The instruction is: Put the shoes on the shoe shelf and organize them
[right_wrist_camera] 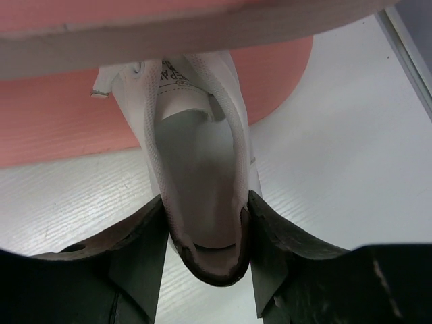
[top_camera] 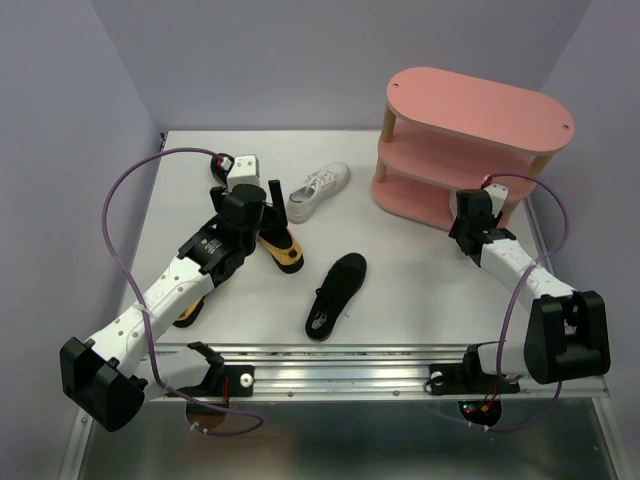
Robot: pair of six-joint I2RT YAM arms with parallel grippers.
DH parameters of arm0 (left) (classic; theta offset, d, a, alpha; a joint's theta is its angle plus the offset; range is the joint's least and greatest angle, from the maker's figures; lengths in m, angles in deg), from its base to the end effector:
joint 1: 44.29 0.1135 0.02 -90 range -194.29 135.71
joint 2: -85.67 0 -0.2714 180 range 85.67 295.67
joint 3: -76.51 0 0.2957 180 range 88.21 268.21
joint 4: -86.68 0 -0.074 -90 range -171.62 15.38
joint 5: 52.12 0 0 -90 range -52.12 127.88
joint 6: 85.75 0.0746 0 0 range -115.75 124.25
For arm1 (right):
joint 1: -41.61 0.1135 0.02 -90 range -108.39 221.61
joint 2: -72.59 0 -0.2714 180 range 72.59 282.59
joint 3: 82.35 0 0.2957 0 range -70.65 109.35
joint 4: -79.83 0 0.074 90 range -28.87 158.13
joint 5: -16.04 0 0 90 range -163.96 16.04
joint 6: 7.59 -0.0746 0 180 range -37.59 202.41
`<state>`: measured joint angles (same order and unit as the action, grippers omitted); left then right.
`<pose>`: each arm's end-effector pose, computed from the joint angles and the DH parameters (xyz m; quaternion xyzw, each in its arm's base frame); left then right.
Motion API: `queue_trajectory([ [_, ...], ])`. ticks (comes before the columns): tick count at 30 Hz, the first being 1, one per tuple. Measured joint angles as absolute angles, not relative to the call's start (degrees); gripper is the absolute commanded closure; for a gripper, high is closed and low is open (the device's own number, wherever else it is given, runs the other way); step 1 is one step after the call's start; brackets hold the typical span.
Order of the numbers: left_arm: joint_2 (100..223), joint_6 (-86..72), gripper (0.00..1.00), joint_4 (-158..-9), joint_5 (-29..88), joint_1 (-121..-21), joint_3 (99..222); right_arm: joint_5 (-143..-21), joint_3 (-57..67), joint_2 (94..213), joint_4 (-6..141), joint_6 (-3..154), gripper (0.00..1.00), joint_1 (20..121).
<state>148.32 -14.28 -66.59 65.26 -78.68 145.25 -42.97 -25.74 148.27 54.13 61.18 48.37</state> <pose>0.2839 -0.1528 0.3365 -0.0231 0.8099 -0.0721 0.5816 0.3325 0.0007 0.1827 0.2139 0.8695 -0.1497 0.4192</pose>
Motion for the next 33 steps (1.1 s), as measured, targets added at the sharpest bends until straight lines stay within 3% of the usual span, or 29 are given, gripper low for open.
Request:
queue_trajectory([
  [8, 147.7, -14.3, 0.01, -66.6, 65.0, -78.7, 145.2, -40.4, -25.7, 149.0, 58.5, 61.1, 0.77, 47.6],
  [15, 146.3, -14.4, 0.01, -66.5, 65.0, -78.7, 145.2, -38.7, -25.8, 152.5, 62.3, 58.8, 0.70, 46.4],
  [18, 145.8, -14.7, 0.01, -66.5, 65.0, -78.7, 145.2, -38.4, -26.2, 152.9, 64.0, 57.9, 0.42, 46.0],
  [20, 145.7, -14.7, 0.01, -66.5, 65.0, -78.7, 145.2, -38.4, -26.6, 152.9, 64.7, 57.5, 0.31, 45.9],
  [21, 145.7, -14.7, 0.01, -66.5, 65.0, -78.7, 145.2, -38.5, -26.9, 152.8, 64.9, 57.4, 0.18, 45.9],
  [24, 145.7, -14.7, 0.01, -66.4, 65.0, -78.7, 145.2, -38.7, -27.7, 151.6, 65.5, 57.1, 0.02, 45.8],
  [33, 148.2, -15.3, 0.01, -64.5, 67.1, -78.7, 146.6, -43.0, -27.3, 142.2, 59.1, 58.0, 0.00, 45.7],
])
